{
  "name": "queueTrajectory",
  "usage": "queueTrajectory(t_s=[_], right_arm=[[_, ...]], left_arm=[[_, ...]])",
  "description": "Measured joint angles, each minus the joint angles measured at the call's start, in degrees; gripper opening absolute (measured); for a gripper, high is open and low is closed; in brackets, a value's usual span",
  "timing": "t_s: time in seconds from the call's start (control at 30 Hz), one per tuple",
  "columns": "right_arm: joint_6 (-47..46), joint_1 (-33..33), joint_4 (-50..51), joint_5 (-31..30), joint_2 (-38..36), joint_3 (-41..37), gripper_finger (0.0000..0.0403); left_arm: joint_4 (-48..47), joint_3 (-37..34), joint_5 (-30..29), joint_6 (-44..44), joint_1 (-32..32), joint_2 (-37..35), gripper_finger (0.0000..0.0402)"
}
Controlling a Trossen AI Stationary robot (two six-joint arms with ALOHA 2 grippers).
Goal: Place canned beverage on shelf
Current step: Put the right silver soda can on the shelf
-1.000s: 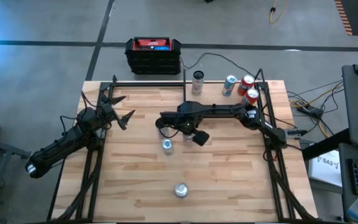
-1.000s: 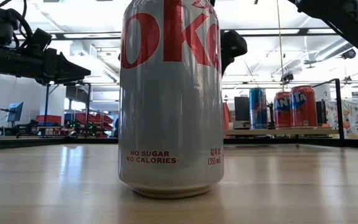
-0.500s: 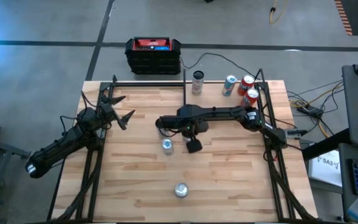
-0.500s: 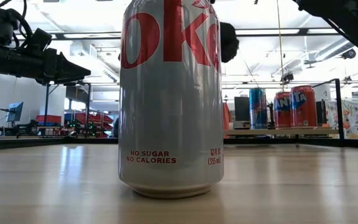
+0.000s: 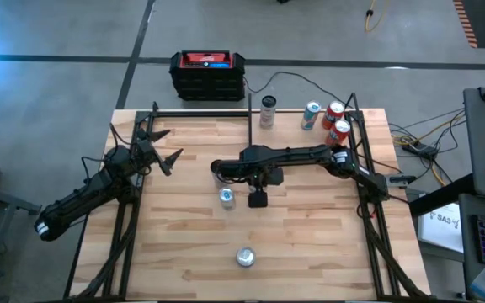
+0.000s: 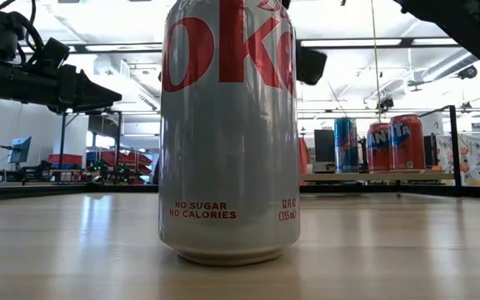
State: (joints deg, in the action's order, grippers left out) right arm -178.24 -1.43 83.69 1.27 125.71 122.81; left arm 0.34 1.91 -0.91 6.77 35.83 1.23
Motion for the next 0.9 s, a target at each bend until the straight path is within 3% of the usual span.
queueTrajectory(t_s=[0.3, 0.6, 0.9], right_arm=[[0.7, -0.5, -1.7, 1.0, -0.1, -1.9, 0.0325], [2.8, -0.5, -1.1, 6.3, -0.1, -2.0, 0.0367], [5.6, -0.5, 1.6, 7.9, -0.1, -2.0, 0.0370]], left_arm=[[0.0, 0.0, 0.0, 0.0, 0.0, 0.0, 0.0398], [0.0, 0.0, 0.0, 0.0, 0.0, 0.0, 0.0398], [0.0, 0.0, 0.0, 0.0, 0.0, 0.0, 0.0398]])
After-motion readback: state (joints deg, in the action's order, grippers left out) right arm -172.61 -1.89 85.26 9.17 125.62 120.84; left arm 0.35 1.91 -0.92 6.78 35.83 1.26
